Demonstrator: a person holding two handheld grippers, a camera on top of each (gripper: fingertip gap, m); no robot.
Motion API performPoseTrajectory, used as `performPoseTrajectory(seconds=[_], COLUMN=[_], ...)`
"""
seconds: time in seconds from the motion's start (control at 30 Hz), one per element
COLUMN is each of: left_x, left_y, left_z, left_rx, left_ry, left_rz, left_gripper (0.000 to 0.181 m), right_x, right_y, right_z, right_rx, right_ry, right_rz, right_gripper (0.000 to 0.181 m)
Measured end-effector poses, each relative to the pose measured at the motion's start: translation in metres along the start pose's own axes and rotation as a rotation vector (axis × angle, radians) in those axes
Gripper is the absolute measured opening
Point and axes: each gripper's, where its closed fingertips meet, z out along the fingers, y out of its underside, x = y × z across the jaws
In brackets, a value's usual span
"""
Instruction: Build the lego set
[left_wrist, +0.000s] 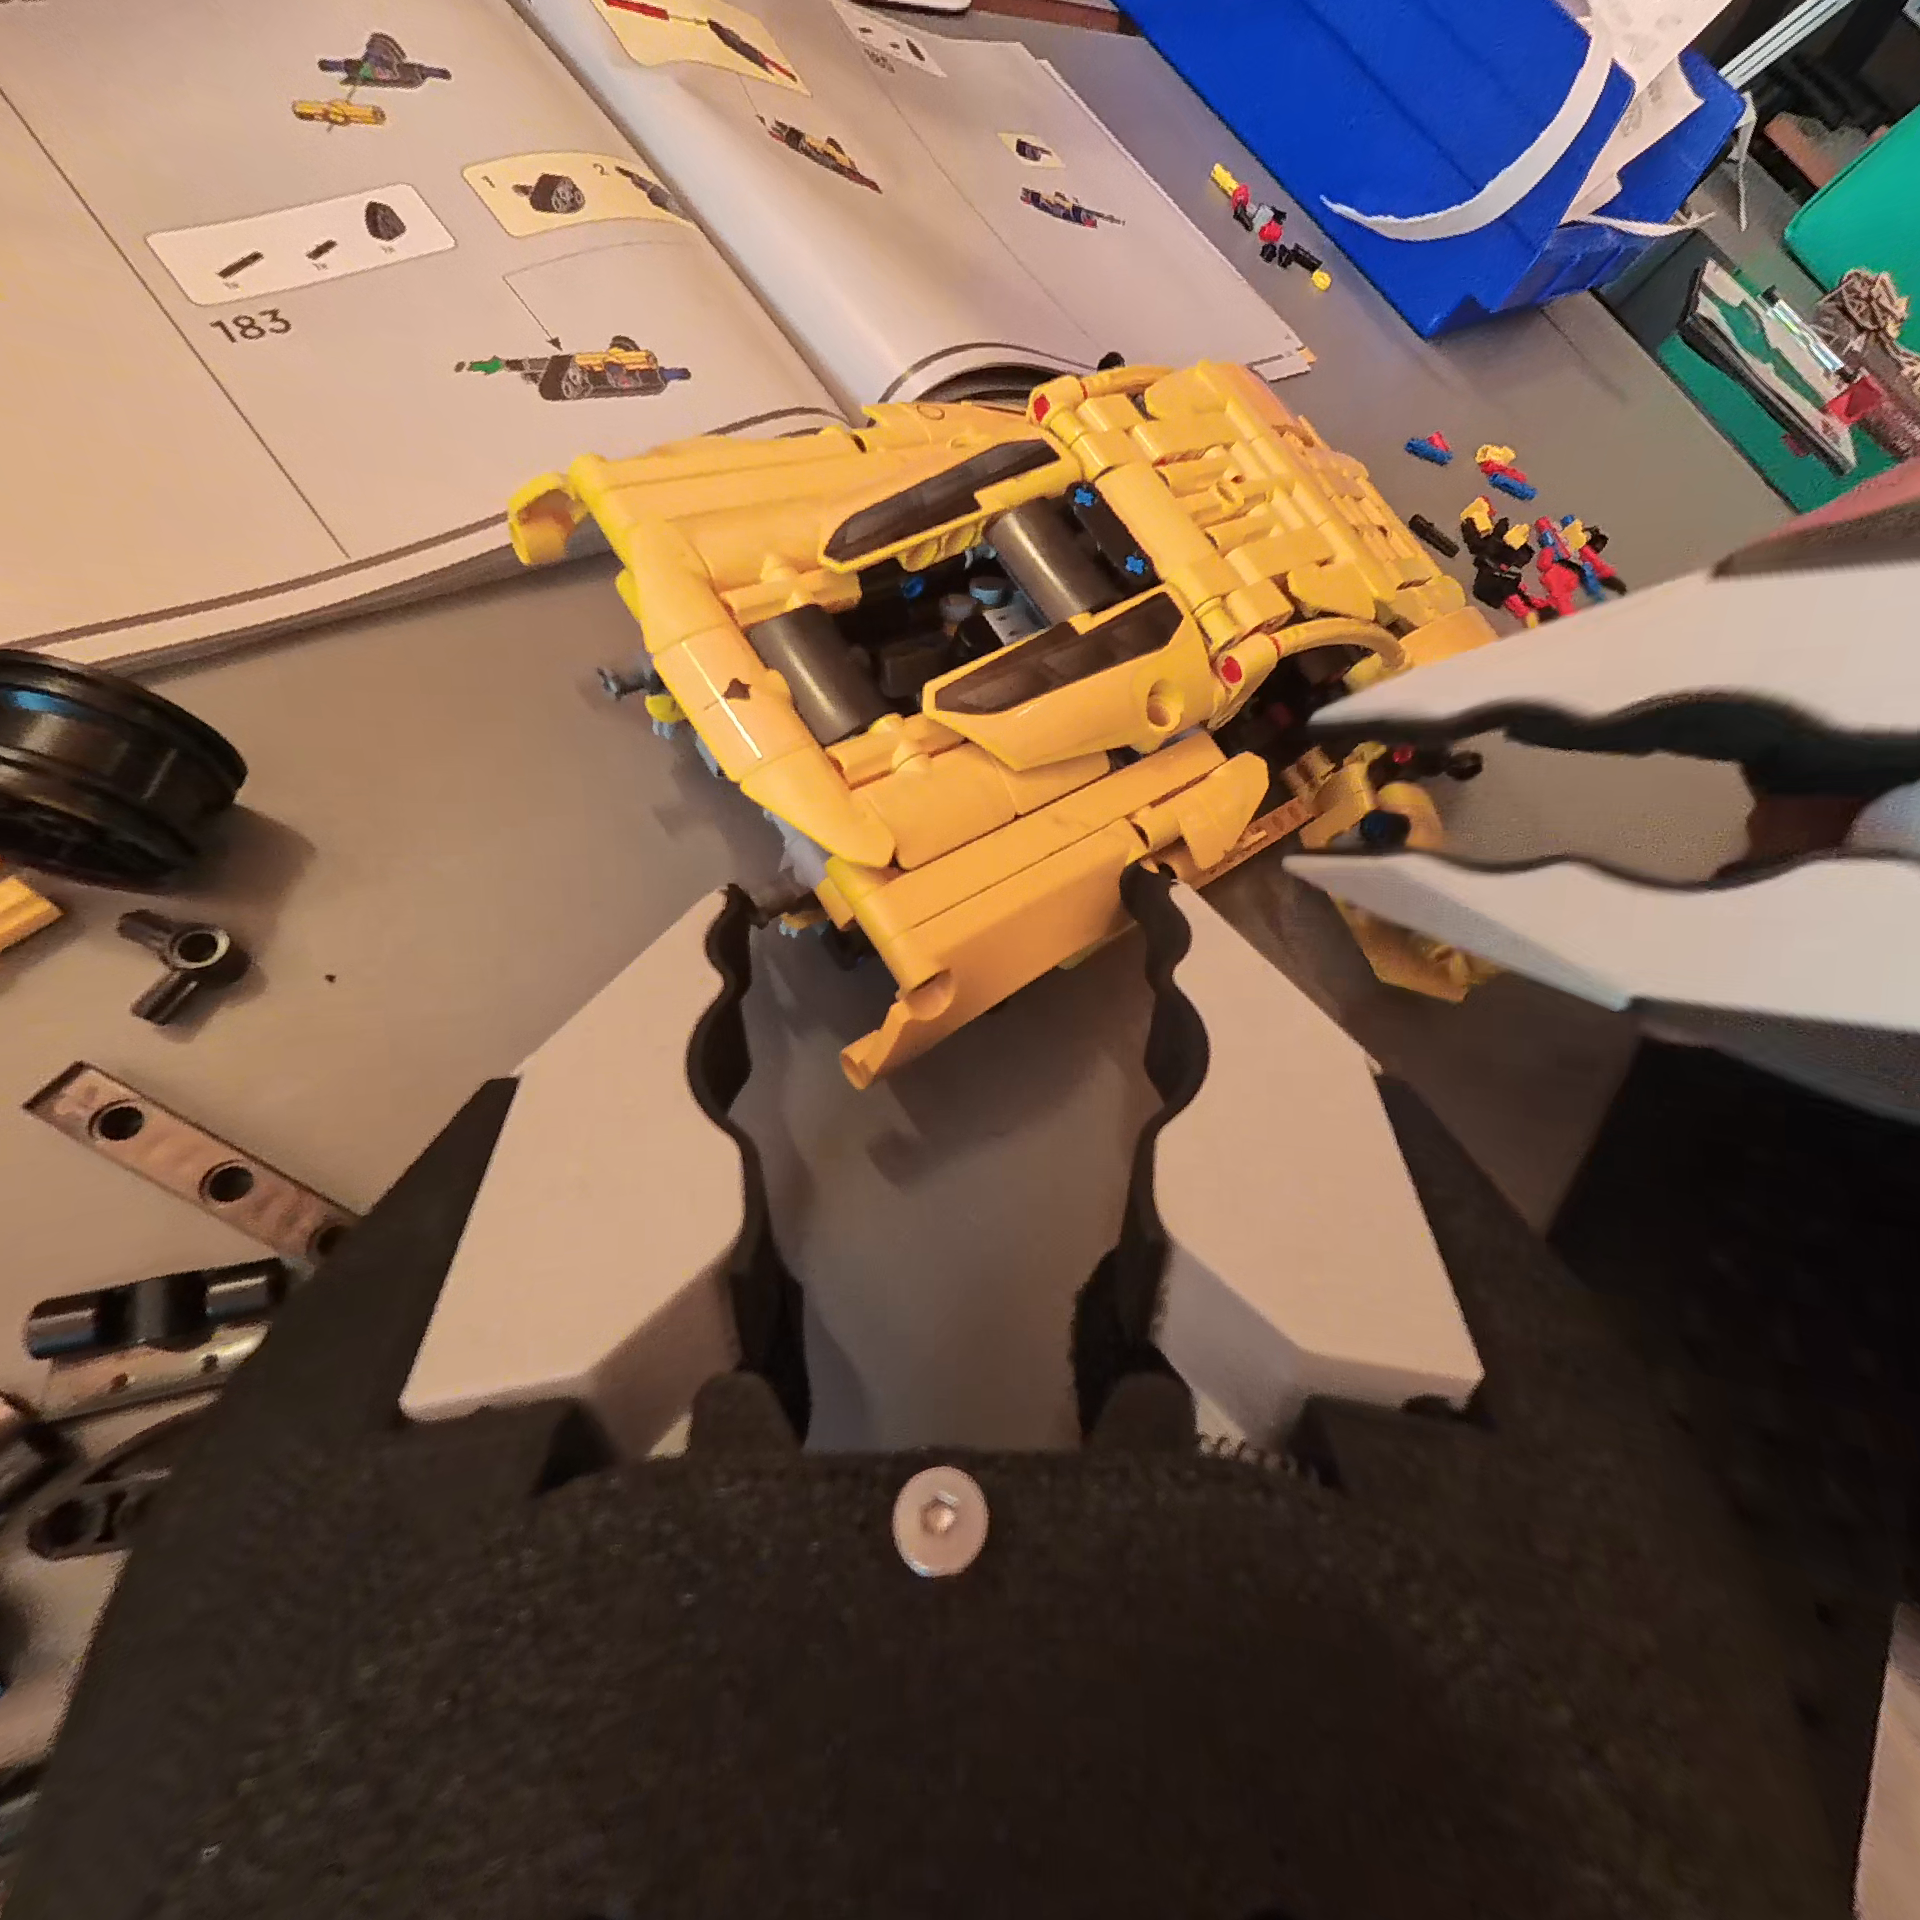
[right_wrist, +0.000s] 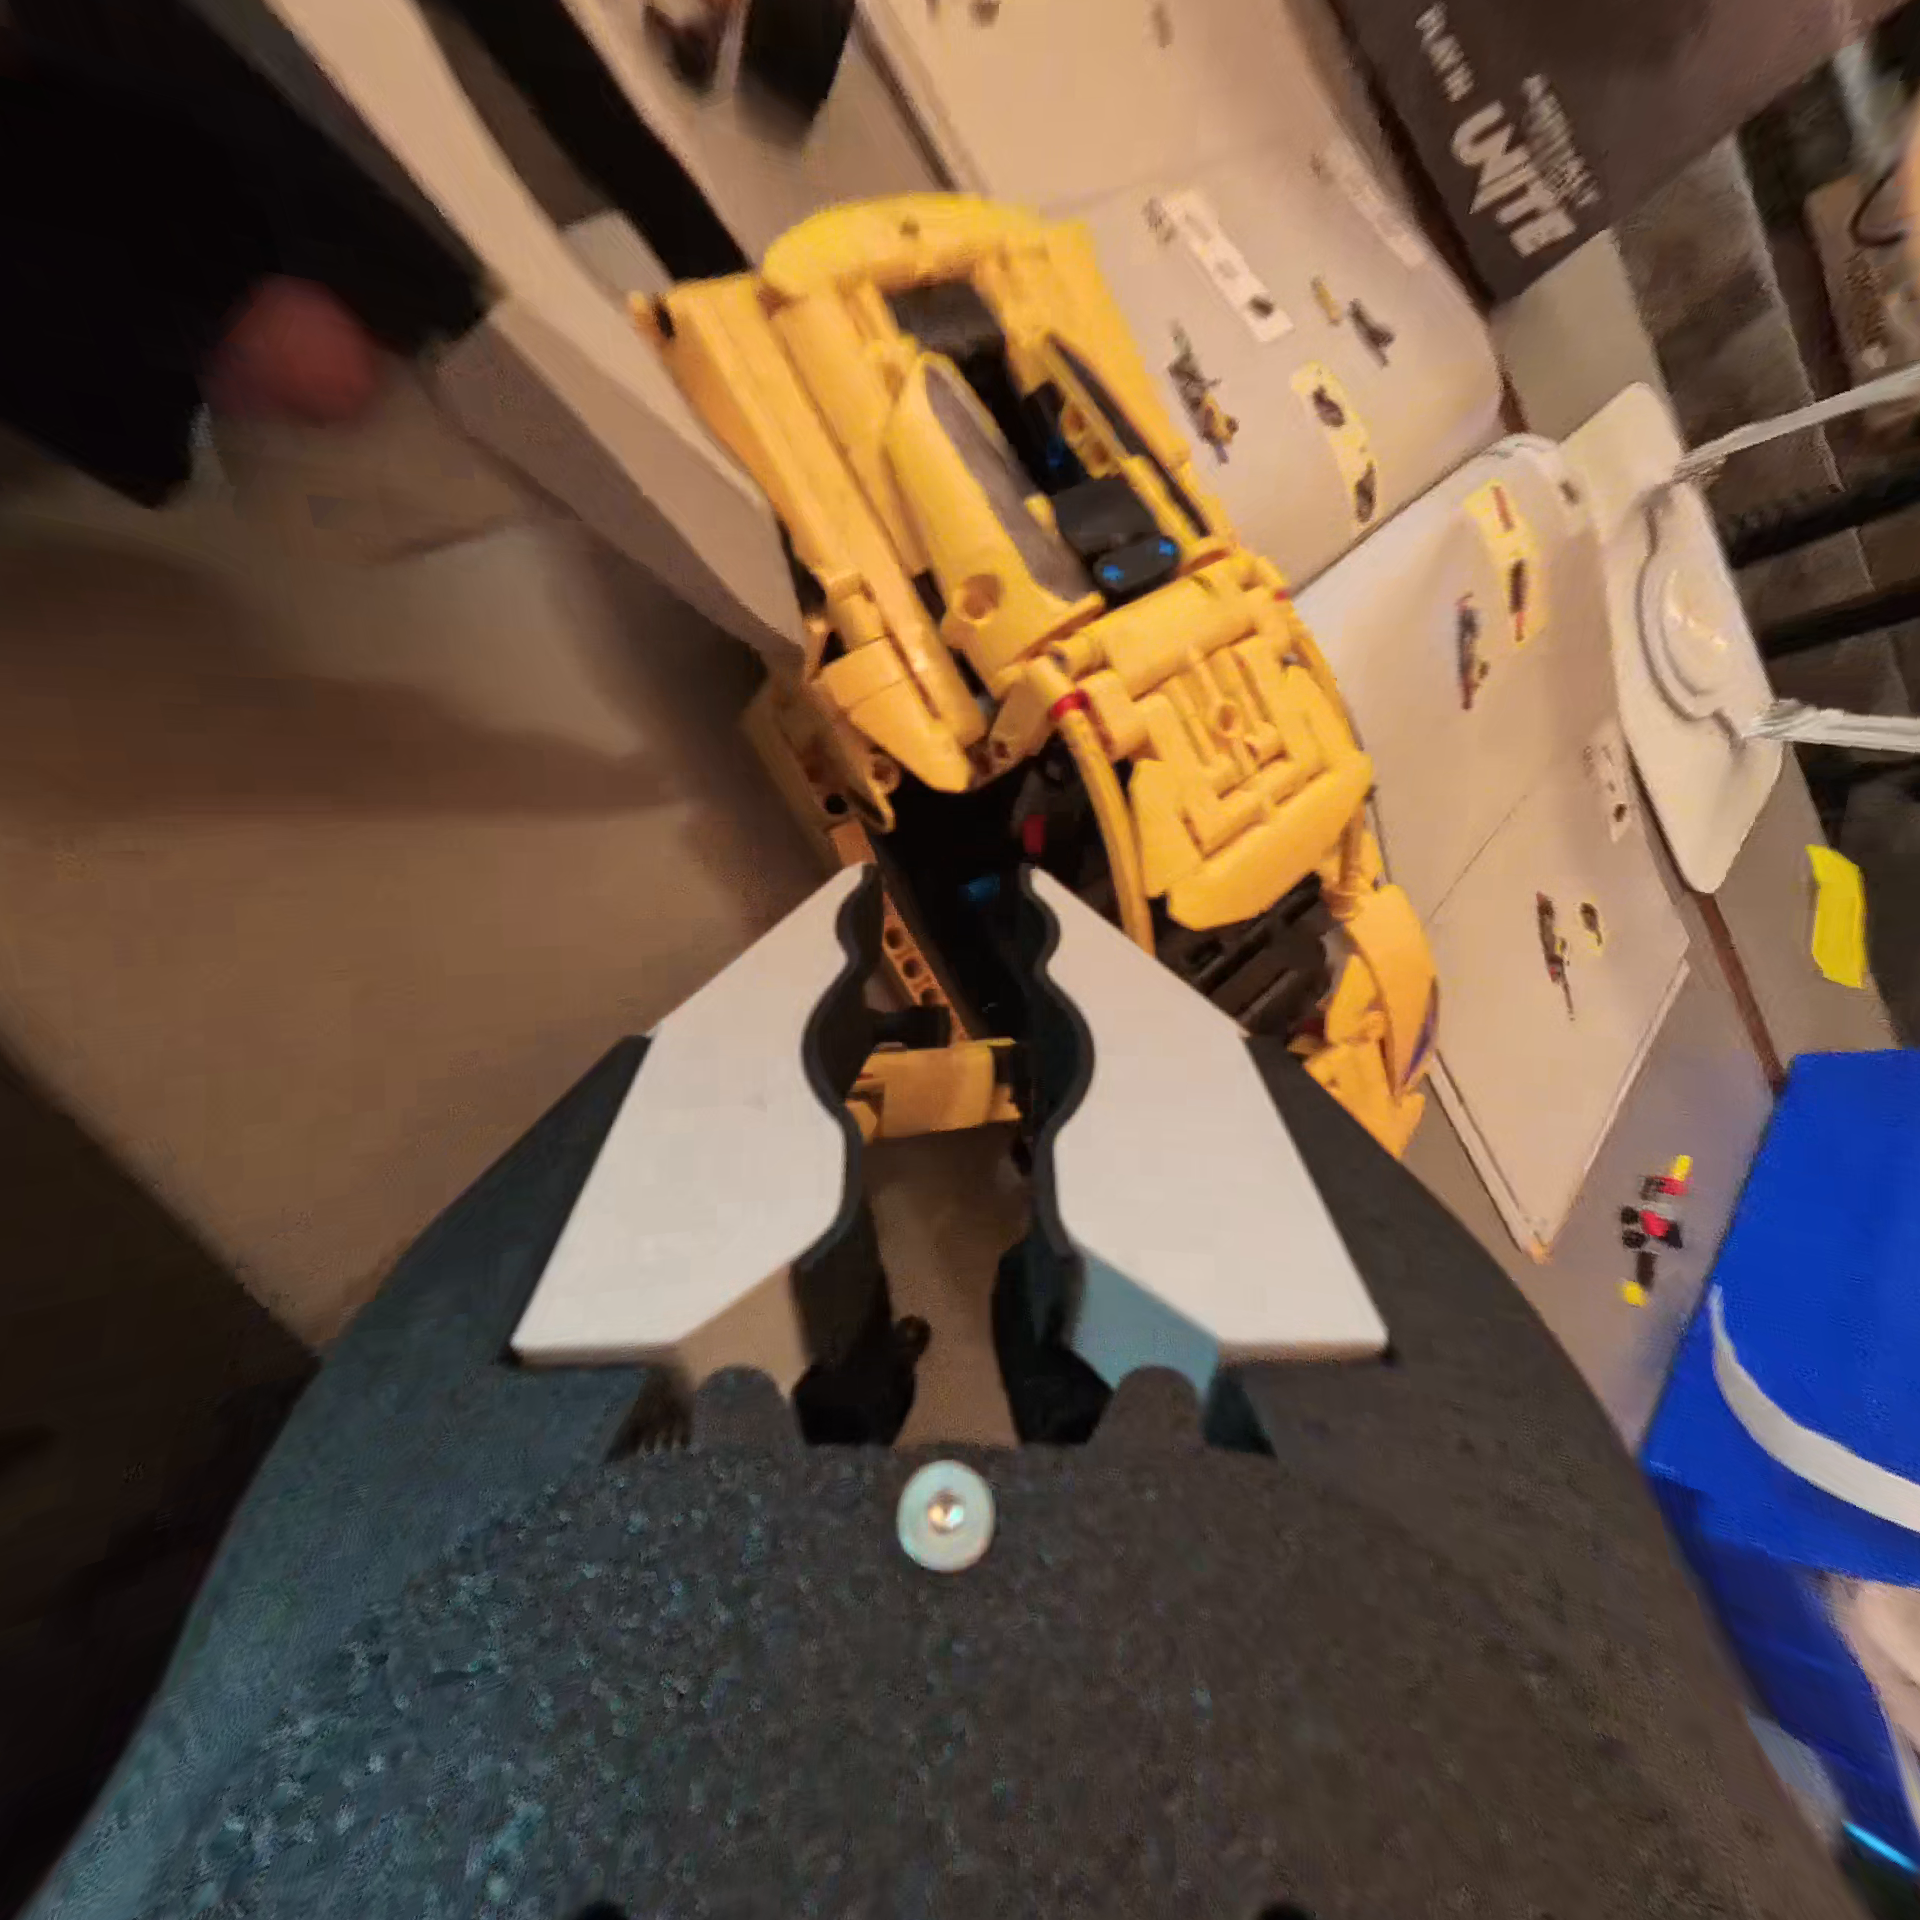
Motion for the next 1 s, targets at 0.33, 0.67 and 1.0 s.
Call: performPoseTrajectory(seconds=[0.33, 0.67, 1.0], left_x=[0.001, 0.002, 0.002], left_y=[0.000, 0.002, 0.002], left_z=[-0.001, -0.003, -0.003], left_rx=[0.013, 0.014, 0.013], left_ry=[0.025, 0.043, 0.044], left_rz=[-0.029, -0.047, -0.052], left_gripper=[0.076, 0.075, 0.075], right_x=[0.010, 0.015, -0.006], right_y=[0.010, 0.006, 0.003], right_z=[0.016, 0.012, -0.009], right_rx=[-0.266, -0.277, -0.224], right_ry=[0.138, 0.190, 0.052], right_rz=[-0.137, -0.200, -0.111], right_gripper=[0.016, 0.000, 0.008])
